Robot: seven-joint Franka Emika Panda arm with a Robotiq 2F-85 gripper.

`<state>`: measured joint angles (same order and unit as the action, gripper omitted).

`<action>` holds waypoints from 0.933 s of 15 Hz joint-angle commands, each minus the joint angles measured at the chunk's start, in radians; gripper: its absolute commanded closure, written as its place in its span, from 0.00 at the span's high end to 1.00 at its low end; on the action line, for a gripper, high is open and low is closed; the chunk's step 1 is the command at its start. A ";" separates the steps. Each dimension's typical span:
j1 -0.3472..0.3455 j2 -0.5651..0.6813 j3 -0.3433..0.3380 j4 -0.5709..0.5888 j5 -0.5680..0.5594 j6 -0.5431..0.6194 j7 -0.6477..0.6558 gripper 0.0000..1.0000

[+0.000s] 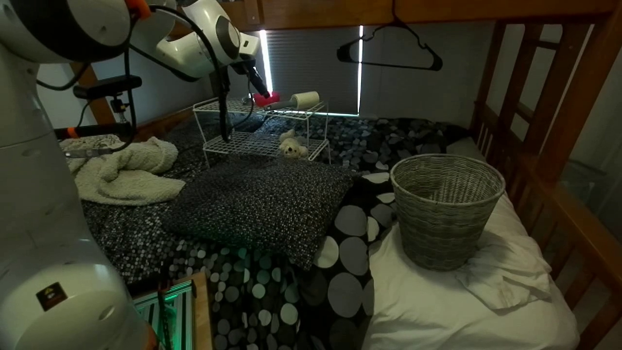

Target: Put the roller inside the trash can

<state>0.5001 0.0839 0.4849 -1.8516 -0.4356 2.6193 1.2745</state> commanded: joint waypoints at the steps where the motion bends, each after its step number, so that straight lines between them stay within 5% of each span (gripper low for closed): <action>1: 0.003 0.027 0.027 -0.023 0.258 0.111 -0.260 1.00; 4: -0.055 0.020 0.121 -0.015 0.501 -0.028 -0.504 1.00; 5: -0.015 -0.003 0.063 -0.015 0.462 -0.122 -0.499 1.00; 6: 0.006 0.034 0.051 -0.006 0.434 -0.017 -0.452 1.00; 10: 0.016 0.035 0.036 -0.002 0.436 -0.027 -0.461 1.00; 14: 0.028 0.002 -0.019 0.024 0.292 -0.308 -0.396 1.00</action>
<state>0.5064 0.1140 0.5045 -1.8438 -0.0742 2.4757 0.8455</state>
